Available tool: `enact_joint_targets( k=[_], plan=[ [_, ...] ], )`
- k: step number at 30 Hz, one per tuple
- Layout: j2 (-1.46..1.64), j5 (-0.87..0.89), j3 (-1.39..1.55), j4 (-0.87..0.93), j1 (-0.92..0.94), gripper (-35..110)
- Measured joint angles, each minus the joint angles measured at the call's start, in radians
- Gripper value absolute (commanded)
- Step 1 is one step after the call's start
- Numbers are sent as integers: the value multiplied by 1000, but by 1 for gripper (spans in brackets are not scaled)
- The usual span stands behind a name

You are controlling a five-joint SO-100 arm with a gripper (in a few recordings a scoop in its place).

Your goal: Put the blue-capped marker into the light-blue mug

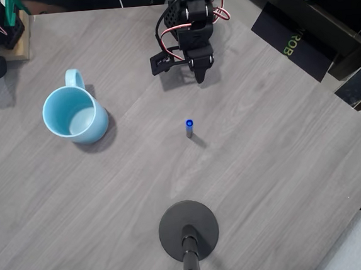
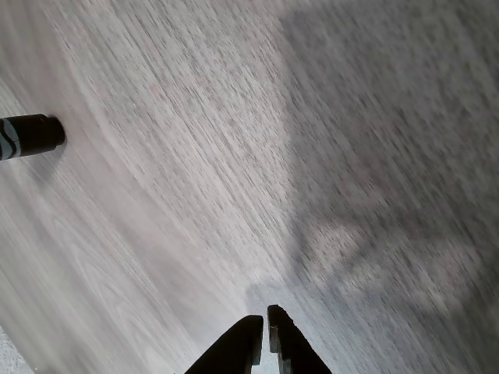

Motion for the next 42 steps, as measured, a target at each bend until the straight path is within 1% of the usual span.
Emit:
enact_joint_targets(
  k=[18, 29, 36, 39, 42],
  plan=[
    [0, 0, 0, 0, 0, 0],
    [0, -3, 0, 0, -35, 0],
    [0, -3, 0, 2, -6, 0],
    [0, -3, 0, 2, 14, 5],
    [0, -21, 0, 2, 23, 5]
  ],
)
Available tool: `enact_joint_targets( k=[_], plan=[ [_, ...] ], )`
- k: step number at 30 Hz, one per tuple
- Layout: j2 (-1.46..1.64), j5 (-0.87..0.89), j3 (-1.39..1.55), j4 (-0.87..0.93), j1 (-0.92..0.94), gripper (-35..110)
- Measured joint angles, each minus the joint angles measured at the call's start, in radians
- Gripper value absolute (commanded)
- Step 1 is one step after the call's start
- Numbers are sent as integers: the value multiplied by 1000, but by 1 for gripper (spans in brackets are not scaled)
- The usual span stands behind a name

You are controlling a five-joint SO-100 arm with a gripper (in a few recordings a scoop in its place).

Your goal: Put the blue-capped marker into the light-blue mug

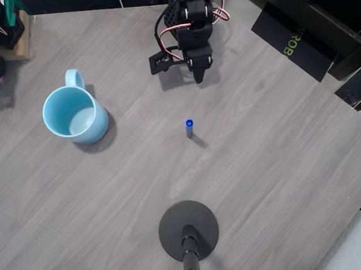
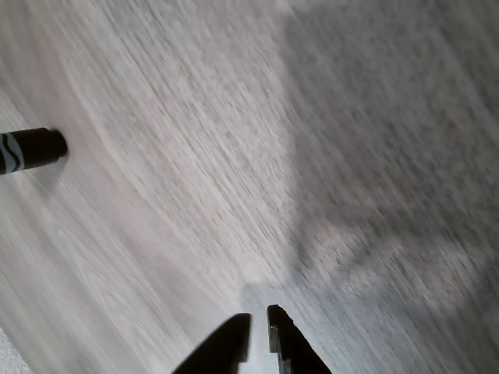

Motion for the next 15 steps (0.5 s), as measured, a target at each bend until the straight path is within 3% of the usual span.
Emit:
enact_joint_targets(
  k=[7, 12, 15],
  plan=[
    [3, -347, 0, 15, 11, 0],
    [3, -920, 0, 21, 110, 0],
    [3, -1085, 0, 9, 126, 0]
  ],
)
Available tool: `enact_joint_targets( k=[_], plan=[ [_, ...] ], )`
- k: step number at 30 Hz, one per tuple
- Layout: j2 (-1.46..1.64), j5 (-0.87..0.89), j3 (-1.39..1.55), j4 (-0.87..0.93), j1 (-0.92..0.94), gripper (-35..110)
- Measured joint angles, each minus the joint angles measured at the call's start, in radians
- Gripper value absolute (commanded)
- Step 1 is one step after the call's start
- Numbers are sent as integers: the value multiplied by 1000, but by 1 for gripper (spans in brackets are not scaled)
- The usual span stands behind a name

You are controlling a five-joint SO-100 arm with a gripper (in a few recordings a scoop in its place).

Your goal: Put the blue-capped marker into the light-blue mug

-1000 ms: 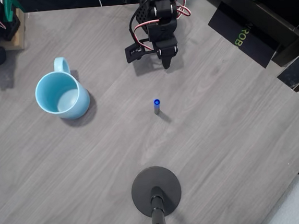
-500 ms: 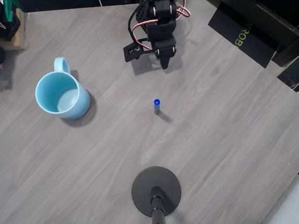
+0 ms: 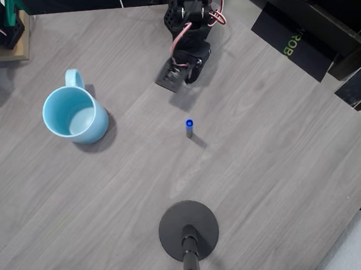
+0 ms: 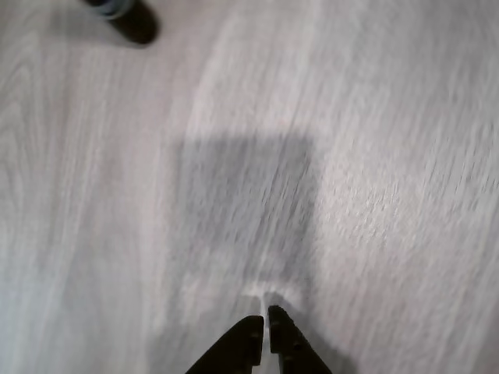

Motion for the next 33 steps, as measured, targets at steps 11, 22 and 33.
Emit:
enact_joint_targets(
  k=[11, 22, 33],
  plan=[
    [0, -400, 0, -232, 57, 0],
    [0, -446, 0, -604, 118, 4],
    [0, -446, 0, -824, 89, 15]
  ],
)
